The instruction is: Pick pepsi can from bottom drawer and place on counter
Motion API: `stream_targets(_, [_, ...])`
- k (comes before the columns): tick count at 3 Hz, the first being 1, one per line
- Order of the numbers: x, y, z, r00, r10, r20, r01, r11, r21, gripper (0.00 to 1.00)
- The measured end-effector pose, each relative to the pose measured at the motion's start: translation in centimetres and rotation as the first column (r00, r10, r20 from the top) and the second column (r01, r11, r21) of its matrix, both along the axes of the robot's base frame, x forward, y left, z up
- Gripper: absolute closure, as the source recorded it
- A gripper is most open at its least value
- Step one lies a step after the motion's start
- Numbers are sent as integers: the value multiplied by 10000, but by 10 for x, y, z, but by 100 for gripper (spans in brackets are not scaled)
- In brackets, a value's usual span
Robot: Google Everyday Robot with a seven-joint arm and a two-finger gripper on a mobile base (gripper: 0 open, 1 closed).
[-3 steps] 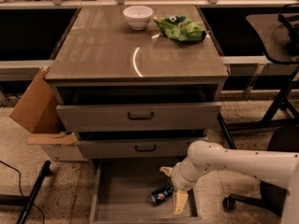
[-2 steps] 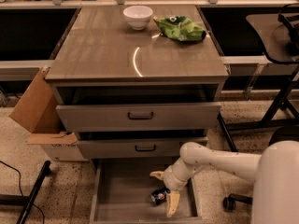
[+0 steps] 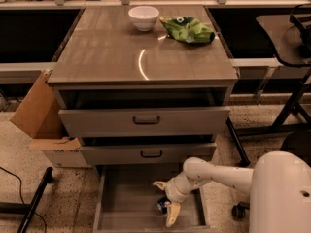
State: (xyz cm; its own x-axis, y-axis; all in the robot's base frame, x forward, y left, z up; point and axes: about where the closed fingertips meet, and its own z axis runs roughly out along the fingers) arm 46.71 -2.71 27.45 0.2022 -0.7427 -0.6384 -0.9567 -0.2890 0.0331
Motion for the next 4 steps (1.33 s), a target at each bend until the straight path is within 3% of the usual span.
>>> stream_targets(1, [0, 0, 0, 10000, 0, 0, 0, 10000, 0, 0])
stream_targets(2, [9, -13, -14, 9990, -61, 449, 68, 9999, -153, 0])
stream_targets(4, [31, -46, -46, 9866, -261, 1610, 379, 9968, -708, 0])
